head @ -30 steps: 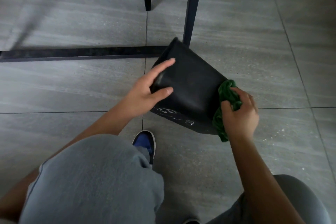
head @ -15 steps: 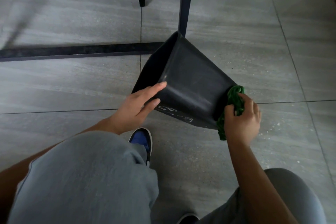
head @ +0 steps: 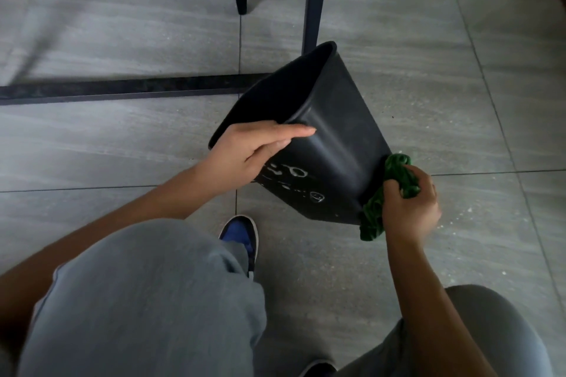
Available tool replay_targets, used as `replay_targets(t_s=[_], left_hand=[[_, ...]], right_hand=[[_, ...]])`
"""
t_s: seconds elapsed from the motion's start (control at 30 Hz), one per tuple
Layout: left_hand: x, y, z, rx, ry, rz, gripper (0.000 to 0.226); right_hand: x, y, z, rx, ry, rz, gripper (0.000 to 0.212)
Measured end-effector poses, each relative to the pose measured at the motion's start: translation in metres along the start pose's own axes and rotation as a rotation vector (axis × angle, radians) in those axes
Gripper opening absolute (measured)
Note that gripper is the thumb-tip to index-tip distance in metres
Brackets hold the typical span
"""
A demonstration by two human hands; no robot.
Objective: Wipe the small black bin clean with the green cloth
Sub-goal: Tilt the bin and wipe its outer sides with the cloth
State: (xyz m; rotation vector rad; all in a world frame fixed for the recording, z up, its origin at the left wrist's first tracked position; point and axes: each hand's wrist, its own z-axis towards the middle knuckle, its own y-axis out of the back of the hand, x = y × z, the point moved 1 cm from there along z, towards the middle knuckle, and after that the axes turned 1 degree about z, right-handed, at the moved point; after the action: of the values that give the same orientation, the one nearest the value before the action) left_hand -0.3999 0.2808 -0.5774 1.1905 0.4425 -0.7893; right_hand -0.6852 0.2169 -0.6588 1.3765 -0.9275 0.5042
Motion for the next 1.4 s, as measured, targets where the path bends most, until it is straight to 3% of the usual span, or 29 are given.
replay_targets(t_s=[0.1,0.23,0.37,0.5,0.67,0.8,0.93,1.07,1.4], left_hand=[[-0.006,0.001,0.016,-0.066,0.018,-0.012,0.029],[-0.005,-0.008,0.036,-0.119,0.197,-0.019,0.029],[0.001,-0.008,0.045,-0.107,0.302,-0.093,0.040],[-0.003,-0.013,0.045,0.018,0.269,-0.139,0.059],[0.006,-0.014,0.033,0.106,0.283,-0.062,0.064],[0.026,-0.008,0.023,0.075,0.417,-0.048,0.065],[0.030,-0.009,0.024,0.093,0.430,-0.081,0.062],[0.035,-0.007,0.032,-0.003,0.444,-0.148,0.060],[0.063,-0.010,0.052,0.058,0.573,-0.168,0.059]], right_hand=[[0.006,0.001,-0.004,-0.047,0.024,0.093,0.042],[0.013,0.007,-0.002,-0.086,0.082,0.152,0.045],[0.006,-0.003,-0.003,0.006,0.083,0.052,0.047],[-0.013,-0.015,-0.002,0.091,-0.039,-0.035,0.048],[-0.021,-0.025,-0.002,0.144,-0.195,0.009,0.049],[-0.028,-0.032,0.005,0.238,-0.344,0.056,0.057],[-0.034,-0.035,0.011,0.256,-0.383,0.060,0.049],[-0.034,-0.033,0.013,0.280,-0.450,0.126,0.051],[-0.031,-0.033,0.004,0.323,-0.267,0.027,0.065]])
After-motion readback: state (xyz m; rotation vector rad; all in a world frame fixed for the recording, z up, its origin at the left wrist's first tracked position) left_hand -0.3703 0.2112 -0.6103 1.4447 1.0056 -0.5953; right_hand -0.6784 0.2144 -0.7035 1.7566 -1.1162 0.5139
